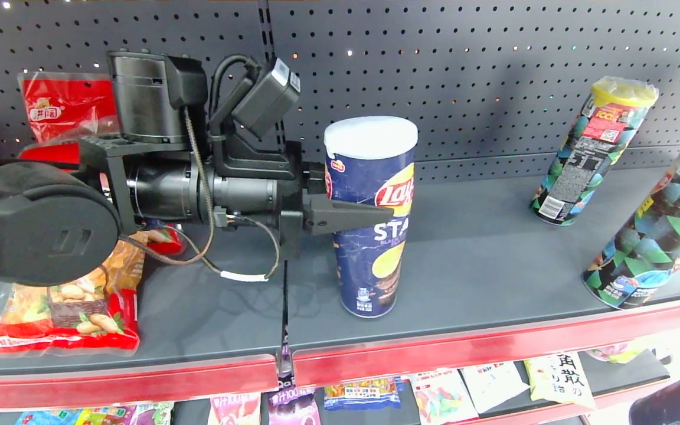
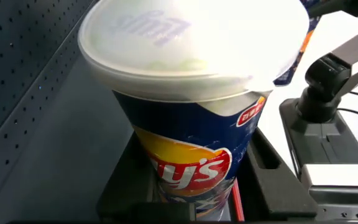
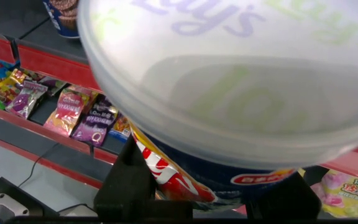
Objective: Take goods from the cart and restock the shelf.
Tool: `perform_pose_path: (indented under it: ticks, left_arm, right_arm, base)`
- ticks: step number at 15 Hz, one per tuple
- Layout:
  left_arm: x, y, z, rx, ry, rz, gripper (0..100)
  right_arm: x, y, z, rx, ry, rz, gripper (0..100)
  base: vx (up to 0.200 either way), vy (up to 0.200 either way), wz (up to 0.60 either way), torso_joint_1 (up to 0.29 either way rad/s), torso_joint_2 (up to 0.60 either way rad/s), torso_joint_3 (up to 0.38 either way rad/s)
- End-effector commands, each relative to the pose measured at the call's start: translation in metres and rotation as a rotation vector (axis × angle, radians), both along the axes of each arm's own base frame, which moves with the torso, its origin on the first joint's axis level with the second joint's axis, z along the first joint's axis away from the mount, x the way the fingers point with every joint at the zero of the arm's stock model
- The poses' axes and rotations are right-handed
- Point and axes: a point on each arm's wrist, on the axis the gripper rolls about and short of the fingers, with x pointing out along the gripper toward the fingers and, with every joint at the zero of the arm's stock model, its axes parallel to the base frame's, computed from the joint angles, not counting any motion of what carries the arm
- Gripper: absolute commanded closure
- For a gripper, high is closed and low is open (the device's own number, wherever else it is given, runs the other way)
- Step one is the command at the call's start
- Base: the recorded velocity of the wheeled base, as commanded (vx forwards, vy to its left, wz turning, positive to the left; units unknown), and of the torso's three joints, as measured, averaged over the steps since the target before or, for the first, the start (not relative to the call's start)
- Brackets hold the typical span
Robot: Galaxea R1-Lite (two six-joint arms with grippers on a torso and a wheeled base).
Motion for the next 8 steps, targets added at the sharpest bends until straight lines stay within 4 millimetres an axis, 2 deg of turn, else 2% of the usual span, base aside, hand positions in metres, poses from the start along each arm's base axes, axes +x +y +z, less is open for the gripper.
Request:
perform_pose_path:
  ticks: [1,8]
  left_arm:
    - [0.0022,-0.0017,-0.0048,0.008,0.010,-0.004,100]
    - [-0.0032,0.0024,-0.0137,0.032,-0.016,-0.007,100]
  right_arm:
    - [0.0012,0.0004,0.0014,-0.001,0.002,0.001,100]
    - [0.0031,0.0011,0.0014,-0.004,0.009,0.003,100]
  base:
    - [0.000,0.000,0.00,0.000,0.00,0.000]
    - [0.000,0.000,0.00,0.000,0.00,0.000]
